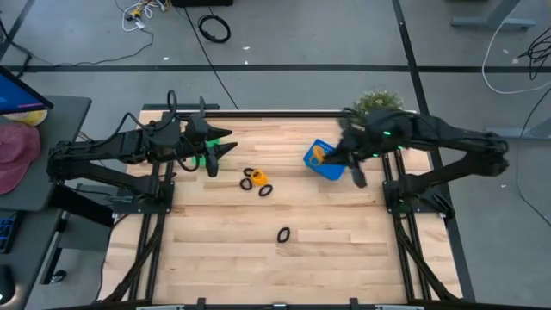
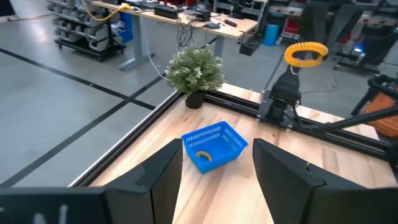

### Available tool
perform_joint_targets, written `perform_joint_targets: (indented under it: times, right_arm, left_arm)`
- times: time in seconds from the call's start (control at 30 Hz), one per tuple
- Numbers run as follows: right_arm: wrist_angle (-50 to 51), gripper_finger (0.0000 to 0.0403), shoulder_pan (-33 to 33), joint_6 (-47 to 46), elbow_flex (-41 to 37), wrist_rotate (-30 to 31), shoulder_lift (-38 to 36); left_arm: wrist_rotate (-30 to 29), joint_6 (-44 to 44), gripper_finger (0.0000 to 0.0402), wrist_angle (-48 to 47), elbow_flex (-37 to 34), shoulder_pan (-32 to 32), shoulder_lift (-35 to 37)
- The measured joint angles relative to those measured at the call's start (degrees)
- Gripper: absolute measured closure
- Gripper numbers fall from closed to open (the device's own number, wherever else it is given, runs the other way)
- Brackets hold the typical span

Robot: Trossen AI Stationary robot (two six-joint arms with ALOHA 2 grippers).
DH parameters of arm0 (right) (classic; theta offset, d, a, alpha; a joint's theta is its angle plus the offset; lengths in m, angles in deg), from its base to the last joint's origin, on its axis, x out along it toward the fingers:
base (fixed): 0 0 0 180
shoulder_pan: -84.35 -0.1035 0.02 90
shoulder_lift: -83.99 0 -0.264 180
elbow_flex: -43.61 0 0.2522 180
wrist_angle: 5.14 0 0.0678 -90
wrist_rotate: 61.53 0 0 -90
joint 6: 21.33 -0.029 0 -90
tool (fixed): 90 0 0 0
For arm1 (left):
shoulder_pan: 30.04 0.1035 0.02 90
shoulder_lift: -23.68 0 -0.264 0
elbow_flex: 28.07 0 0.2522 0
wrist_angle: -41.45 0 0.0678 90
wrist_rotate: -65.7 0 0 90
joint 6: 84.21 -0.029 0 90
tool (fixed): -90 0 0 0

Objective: Sort spring keychains
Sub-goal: Put the yellow spring keychain into the blue bin

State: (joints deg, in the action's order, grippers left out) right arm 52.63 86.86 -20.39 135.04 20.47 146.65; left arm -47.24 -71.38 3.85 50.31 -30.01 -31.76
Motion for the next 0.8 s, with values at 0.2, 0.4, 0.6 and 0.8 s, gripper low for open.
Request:
perform_joint_targets:
  times: [0.2, 0.4, 0.6, 0.8]
  right_arm:
    - [-3.2, 0.0392, -1.2, -3.5, -8.7, 4.4, -9.6]
    - [-8.2, 0.0392, -1.6, -3.9, -12.1, 13.1, -11.0]
    - [-11.9, 0.0392, -1.6, -10.6, -13.3, 38.9, -10.9]
    - [-11.4, 0.0392, -1.0, -11.0, -13.4, 41.7, -10.9]
  left_arm:
    - [-2.5, 1.6, 0.0202, 0.1, 0.0, 0.0, 0.0]
    - [-5.0, 3.1, 0.0202, 0.2, 0.0, 0.0, 0.0]
    - [-6.0, 3.6, 0.0202, 0.2, 0.0, 0.0, 0.0]
    - [-7.4, 4.2, 0.0202, 0.1, 0.0, 0.0, 0.0]
